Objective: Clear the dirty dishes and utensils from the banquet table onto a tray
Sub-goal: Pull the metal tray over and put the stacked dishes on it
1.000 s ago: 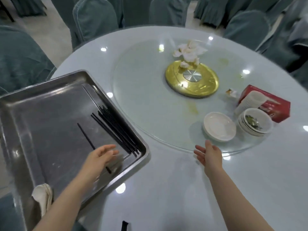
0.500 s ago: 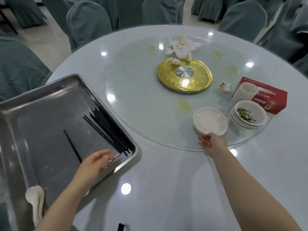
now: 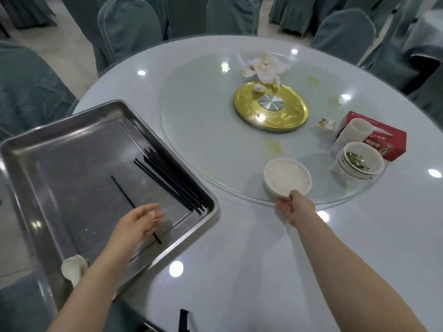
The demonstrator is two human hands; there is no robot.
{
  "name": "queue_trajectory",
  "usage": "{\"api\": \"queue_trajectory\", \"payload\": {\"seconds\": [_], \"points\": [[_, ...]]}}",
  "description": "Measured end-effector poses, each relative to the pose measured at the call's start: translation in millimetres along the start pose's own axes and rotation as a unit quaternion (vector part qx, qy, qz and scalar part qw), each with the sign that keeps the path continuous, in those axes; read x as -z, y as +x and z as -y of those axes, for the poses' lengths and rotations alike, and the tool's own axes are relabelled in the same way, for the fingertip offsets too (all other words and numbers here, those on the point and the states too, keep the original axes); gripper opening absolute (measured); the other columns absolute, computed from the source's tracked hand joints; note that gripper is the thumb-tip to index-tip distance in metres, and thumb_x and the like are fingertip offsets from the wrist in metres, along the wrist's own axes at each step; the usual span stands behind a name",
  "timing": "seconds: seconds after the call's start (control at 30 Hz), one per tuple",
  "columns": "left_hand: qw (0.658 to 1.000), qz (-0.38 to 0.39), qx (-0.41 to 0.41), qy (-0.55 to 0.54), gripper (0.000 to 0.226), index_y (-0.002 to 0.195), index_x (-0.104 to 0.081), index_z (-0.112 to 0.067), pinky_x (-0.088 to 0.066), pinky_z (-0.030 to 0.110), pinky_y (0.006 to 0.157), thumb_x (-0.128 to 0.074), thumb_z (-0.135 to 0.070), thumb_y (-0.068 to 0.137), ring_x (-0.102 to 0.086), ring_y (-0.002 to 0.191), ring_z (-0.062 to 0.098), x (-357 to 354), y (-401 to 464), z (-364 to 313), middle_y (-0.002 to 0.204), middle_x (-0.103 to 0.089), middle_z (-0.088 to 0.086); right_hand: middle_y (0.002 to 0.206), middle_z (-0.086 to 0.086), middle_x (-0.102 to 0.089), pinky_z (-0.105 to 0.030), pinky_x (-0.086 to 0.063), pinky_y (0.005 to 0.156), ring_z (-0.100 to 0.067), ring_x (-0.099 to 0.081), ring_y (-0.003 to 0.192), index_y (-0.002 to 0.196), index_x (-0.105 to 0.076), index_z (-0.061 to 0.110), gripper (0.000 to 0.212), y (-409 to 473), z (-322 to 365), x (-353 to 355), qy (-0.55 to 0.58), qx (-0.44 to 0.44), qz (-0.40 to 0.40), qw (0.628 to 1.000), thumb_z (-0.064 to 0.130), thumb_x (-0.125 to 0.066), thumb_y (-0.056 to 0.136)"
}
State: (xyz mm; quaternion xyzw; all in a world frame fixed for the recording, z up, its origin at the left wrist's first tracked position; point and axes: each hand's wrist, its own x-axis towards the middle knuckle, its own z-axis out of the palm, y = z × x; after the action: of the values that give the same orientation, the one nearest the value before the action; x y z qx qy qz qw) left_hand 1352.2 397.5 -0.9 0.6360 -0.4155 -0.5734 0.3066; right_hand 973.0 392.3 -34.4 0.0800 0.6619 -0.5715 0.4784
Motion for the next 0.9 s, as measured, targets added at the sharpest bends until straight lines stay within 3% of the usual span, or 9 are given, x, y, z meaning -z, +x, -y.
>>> {"api": "queue_trajectory", "payload": {"seconds": [0.1, 0.23, 0.3, 0.43, 0.6, 0.67, 0.73, 0.83, 0.9], "points": [[1.0, 0.003, 0.0, 0.001, 0.022, 0.109, -0.064, -0.026, -0.046, 0.042, 0.1, -0.048, -0.015, 0.1, -0.066, 0.103, 0.019, 14, 4, -2, 0.106, -0.073, -0.003, 0.081, -0.021, -0.064, -0.026, -0.051, 0.036, -0.02, -0.062, 0.037, 0.112, -0.048, 0.0, 0.021, -19, -17, -13, -0.006, 0.004, 0.009, 1.0, 0.005, -0.05, 0.092], [1.0, 0.018, -0.005, 0.004, 0.021, 0.108, -0.063, -0.027, -0.048, 0.039, 0.096, -0.05, -0.014, 0.099, -0.067, 0.101, 0.017, 27, 14, -5, 0.105, -0.073, -0.003, 0.062, -0.017, -0.065, -0.022, -0.05, 0.042, -0.017, -0.062, 0.043, 0.105, -0.051, -0.004, 0.018, -54, -44, -48, -0.144, 0.003, 0.118, 0.982, 0.003, -0.046, 0.089], [1.0, 0.021, -0.009, -0.01, 0.019, 0.113, -0.061, -0.023, -0.05, 0.031, 0.086, -0.051, -0.015, 0.098, -0.068, 0.098, 0.017, 29, 19, -9, 0.106, -0.072, 0.001, 0.053, -0.012, -0.064, -0.022, -0.05, 0.044, -0.017, -0.063, 0.046, 0.097, -0.05, -0.001, 0.01, -76, -55, -76, -0.211, 0.022, 0.175, 0.961, 0.004, -0.046, 0.088], [0.995, 0.039, 0.017, -0.092, 0.017, 0.111, -0.057, -0.018, -0.055, 0.023, 0.061, -0.05, -0.028, 0.099, -0.071, 0.076, 0.02, 29, 29, -17, 0.098, -0.072, 0.01, 0.058, -0.01, -0.067, -0.021, -0.05, 0.043, -0.016, -0.065, 0.049, 0.093, -0.05, 0.006, 0.004, -114, -80, -131, -0.286, 0.035, 0.267, 0.92, 0.008, -0.047, 0.091], [0.989, 0.02, 0.049, -0.141, 0.019, 0.11, -0.052, -0.008, -0.057, 0.026, 0.051, -0.046, -0.024, 0.101, -0.071, 0.058, 0.02, 36, 51, -15, 0.086, -0.07, 0.014, 0.062, -0.007, -0.067, -0.021, -0.051, 0.047, -0.014, -0.064, 0.053, 0.095, -0.051, 0.007, 0.011, -126, -106, -173, -0.338, 0.028, 0.34, 0.877, 0.018, -0.054, 0.094], [0.985, -0.008, 0.059, -0.162, 0.016, 0.115, -0.049, -0.008, -0.055, 0.024, 0.048, -0.043, -0.015, 0.102, -0.07, 0.054, 0.017, 41, 64, -11, 0.084, -0.069, 0.011, 0.069, -0.006, -0.07, -0.023, -0.053, 0.054, -0.014, -0.065, 0.058, 0.087, -0.056, 0.012, 0.016, -118, -114, -181, -0.34, 0.048, 0.339, 0.876, 0.026, -0.06, 0.092], [0.98, -0.035, 0.072, -0.185, 0.018, 0.117, -0.048, -0.01, -0.055, 0.026, 0.05, -0.041, -0.011, 0.101, -0.07, 0.054, 0.015, 48, 78, -6, 0.085, -0.068, 0.008, 0.083, 0.001, -0.071, -0.03, -0.055, 0.068, -0.012, -0.065, 0.069, 0.087, -0.061, 0.021, 0.014, -103, -119, -182, -0.396, 0.148, 0.272, 0.864, 0.034, -0.064, 0.085], [0.968, -0.075, 0.087, -0.222, 0.026, 0.127, -0.045, -0.009, -0.052, 0.031, 0.063, -0.042, -0.012, 0.101, -0.07, 0.063, 0.019, 62, 105, -4, 0.1, -0.066, 0.013, 0.104, 0.012, -0.061, -0.027, -0.043, 0.091, -0.008, -0.056, 0.098, 0.101, -0.061, 0.028, 0.018, -77, -112, -171, -0.533, 0.361, 0.143, 0.752, 0.029, -0.065, 0.084], [0.958, -0.1, 0.096, -0.252, 0.03, 0.131, -0.041, -0.008, -0.051, 0.036, 0.075, -0.043, -0.013, 0.101, -0.068, 0.078, 0.028, 70, 130, -8, 0.118, -0.061, 0.019, 0.115, 0.007, -0.059, -0.025, -0.038, 0.095, -0.012, -0.052, 0.109, 0.113, -0.061, 0.024, 0.028, -62, -104, -163, -0.571, 0.368, 0.152, 0.718, 0.022, -0.064, 0.086]]}}
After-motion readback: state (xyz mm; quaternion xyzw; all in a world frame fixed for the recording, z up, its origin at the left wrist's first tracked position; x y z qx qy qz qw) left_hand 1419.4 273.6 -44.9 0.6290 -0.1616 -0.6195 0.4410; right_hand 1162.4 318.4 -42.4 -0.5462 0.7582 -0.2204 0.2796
